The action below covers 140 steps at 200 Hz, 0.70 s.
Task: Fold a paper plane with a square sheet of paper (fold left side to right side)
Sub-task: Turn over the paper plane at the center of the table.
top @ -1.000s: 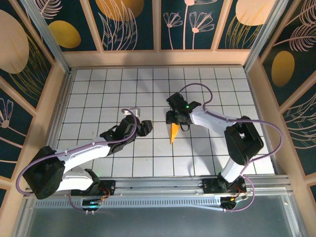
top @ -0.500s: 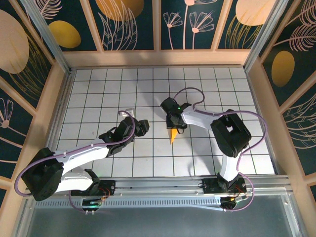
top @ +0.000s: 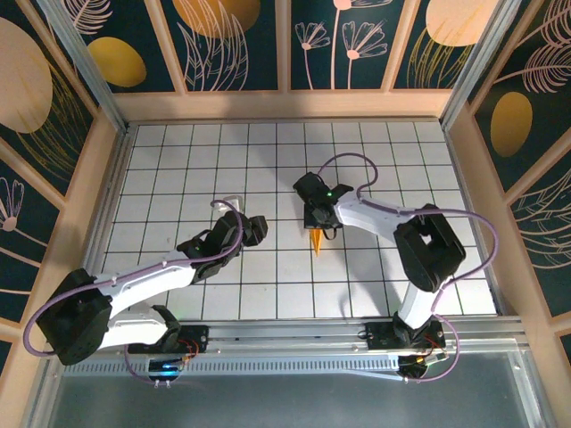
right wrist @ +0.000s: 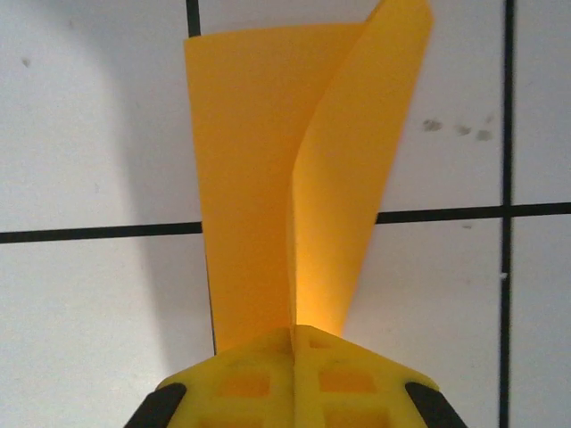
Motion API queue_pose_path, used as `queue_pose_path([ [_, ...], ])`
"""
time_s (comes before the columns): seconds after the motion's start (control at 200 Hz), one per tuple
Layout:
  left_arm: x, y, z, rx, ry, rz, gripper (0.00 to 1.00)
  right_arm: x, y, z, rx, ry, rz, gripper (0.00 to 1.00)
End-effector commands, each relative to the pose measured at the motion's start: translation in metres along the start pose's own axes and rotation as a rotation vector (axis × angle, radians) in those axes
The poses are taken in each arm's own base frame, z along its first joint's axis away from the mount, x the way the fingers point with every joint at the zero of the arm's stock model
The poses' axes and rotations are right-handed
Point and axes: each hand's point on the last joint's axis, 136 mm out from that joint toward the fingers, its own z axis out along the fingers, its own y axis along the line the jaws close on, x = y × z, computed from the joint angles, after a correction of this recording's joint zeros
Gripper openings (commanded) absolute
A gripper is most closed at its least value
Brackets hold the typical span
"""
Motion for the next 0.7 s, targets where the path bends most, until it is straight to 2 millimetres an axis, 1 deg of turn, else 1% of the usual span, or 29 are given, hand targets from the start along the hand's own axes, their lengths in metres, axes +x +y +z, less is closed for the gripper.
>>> queue_pose_path([
  [0.0,-0.022,-0.005,-0.008,0.002,-0.064,-0.019,0.67,-0.010,-0.017,-0.025,0.017,-0.067,0.017,0.00],
  [0.05,-0.025,-0.005,-0.009,0.005,-0.076,-0.030,0.69,-0.016,-0.019,-0.033,-0.010,-0.098,0.027,0.00],
  [0.12,-0.030,-0.004,-0.010,0.010,-0.092,-0.051,0.73,-0.023,-0.019,-0.045,-0.091,-0.136,0.046,0.00],
  [0.15,-0.031,-0.004,-0.011,0.014,-0.099,-0.061,0.74,-0.029,-0.016,-0.053,-0.149,-0.167,0.058,0.00],
  [0.155,-0.032,-0.004,-0.011,0.014,-0.101,-0.063,0.74,-0.027,-0.013,-0.053,-0.169,-0.160,0.054,0.00],
  [0.22,-0.034,-0.002,-0.013,0.018,-0.118,-0.089,0.78,-0.034,-0.010,-0.068,-0.304,-0.204,0.087,0.00],
  [0.25,-0.036,-0.002,-0.014,0.022,-0.127,-0.099,0.78,-0.036,-0.012,-0.072,-0.356,-0.224,0.105,0.00],
  [0.27,-0.037,-0.001,-0.015,0.024,-0.133,-0.106,0.79,-0.039,-0.009,-0.078,-0.411,-0.236,0.114,0.00],
  [0.32,-0.038,0.002,-0.016,0.021,-0.145,-0.122,0.81,-0.033,-0.002,-0.085,-0.508,-0.237,0.116,0.00],
  [0.325,-0.038,0.002,-0.016,0.021,-0.146,-0.123,0.81,-0.037,-0.006,-0.086,-0.526,-0.249,0.132,0.00],
  [0.34,-0.038,0.003,-0.017,0.019,-0.150,-0.126,0.82,-0.038,-0.007,-0.088,-0.540,-0.256,0.139,0.00],
  [0.395,-0.039,0.007,-0.018,0.013,-0.162,-0.137,0.84,-0.039,-0.004,-0.097,-0.644,-0.280,0.148,0.00],
  [0.47,-0.038,0.010,-0.019,0.005,-0.167,-0.143,0.85,-0.038,0.001,-0.104,-0.738,-0.292,0.153,0.00],
  [0.576,-0.036,0.012,-0.019,0.005,-0.166,-0.150,0.87,-0.036,0.009,-0.108,-0.855,-0.308,0.170,0.00],
  [0.646,-0.034,0.011,-0.018,0.014,-0.160,-0.154,0.87,-0.032,0.015,-0.107,-0.941,-0.309,0.189,0.00],
  [0.696,-0.034,0.009,-0.017,0.022,-0.156,-0.158,0.87,-0.029,0.018,-0.103,-0.982,-0.301,0.207,0.00],
])
